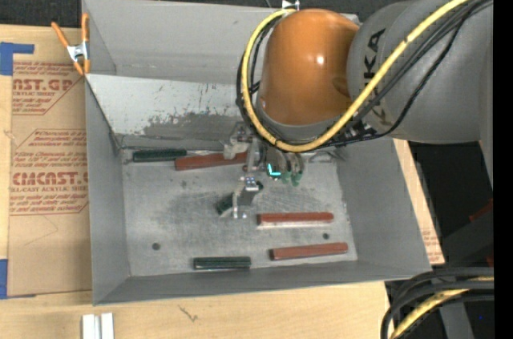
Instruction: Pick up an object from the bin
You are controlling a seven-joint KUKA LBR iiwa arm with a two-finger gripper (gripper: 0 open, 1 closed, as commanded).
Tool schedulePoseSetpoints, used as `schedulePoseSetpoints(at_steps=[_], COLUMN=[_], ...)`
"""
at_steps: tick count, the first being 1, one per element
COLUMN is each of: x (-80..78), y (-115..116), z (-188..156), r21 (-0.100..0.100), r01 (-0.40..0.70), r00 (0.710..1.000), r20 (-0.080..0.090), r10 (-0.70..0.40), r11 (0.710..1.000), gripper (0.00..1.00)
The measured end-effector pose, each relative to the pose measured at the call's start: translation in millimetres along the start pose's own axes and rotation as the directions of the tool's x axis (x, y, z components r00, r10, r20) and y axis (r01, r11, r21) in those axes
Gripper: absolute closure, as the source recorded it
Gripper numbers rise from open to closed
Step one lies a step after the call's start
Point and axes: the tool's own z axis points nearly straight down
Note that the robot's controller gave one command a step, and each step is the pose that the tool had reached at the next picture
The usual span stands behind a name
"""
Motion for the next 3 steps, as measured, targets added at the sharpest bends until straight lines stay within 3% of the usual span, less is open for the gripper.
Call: schedulePoseSetpoints(at_steps=[1, 2, 3], x=[-1.7, -6.3, -8.2], y=[0, -10, -53], z=[-4, 36, 142], r21=[-0.001, -0.001, 0.0], r01=[-0.001, 0.043, 0.195], r00=[1.0, 0.999, 0.981], r20=[0.008, 0.017, 0.011], r10=[0.001, -0.043, -0.195], r11=[1.0, 0.999, 0.981], gripper=[0.0, 0.0, 1.0])
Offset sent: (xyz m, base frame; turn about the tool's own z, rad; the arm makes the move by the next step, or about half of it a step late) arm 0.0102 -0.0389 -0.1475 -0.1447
